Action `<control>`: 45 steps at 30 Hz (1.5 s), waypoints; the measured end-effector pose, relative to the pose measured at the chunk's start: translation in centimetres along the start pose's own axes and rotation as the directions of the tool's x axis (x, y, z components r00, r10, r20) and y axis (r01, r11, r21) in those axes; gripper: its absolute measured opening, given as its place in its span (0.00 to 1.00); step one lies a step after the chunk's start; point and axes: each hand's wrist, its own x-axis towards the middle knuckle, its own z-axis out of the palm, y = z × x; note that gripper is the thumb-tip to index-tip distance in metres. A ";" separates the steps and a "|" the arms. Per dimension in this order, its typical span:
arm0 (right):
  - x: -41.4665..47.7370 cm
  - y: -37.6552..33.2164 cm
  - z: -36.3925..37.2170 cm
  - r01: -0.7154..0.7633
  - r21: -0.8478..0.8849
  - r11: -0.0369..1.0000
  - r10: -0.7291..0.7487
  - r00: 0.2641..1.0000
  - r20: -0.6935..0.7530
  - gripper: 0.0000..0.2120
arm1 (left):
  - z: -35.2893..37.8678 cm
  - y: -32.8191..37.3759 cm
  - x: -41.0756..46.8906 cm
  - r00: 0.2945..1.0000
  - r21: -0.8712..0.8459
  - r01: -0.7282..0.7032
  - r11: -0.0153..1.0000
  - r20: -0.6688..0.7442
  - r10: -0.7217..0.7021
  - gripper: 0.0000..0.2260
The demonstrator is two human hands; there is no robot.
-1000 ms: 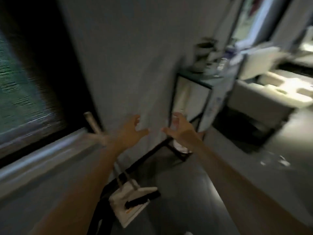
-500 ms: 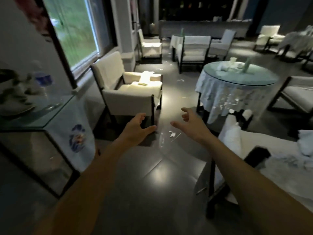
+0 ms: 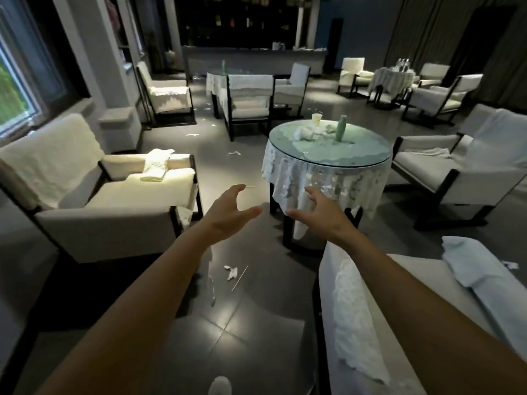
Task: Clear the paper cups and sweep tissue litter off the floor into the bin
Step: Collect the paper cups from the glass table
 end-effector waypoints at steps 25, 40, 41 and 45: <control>66.3 13.7 -4.8 -0.262 0.089 0.961 0.274 0.943 -0.187 0.38 | 7.4 -5.2 72.7 0.928 0.055 -0.166 0.985 0.346 0.137 0.34; 95.8 21.2 -3.8 -0.444 0.133 0.886 0.463 0.836 -0.295 0.35 | 13.5 -10.5 108.4 0.811 0.030 -0.324 0.946 0.523 0.261 0.32; 97.4 21.6 -3.3 -0.466 0.159 0.870 0.492 0.809 -0.322 0.35 | 13.9 -10.8 110.8 0.789 0.020 -0.349 0.937 0.545 0.282 0.32; 102.6 22.3 -1.3 -0.541 0.267 0.798 0.603 0.700 -0.383 0.36 | 15.5 -12.0 118.3 0.665 -0.006 -0.443 0.896 0.668 0.333 0.32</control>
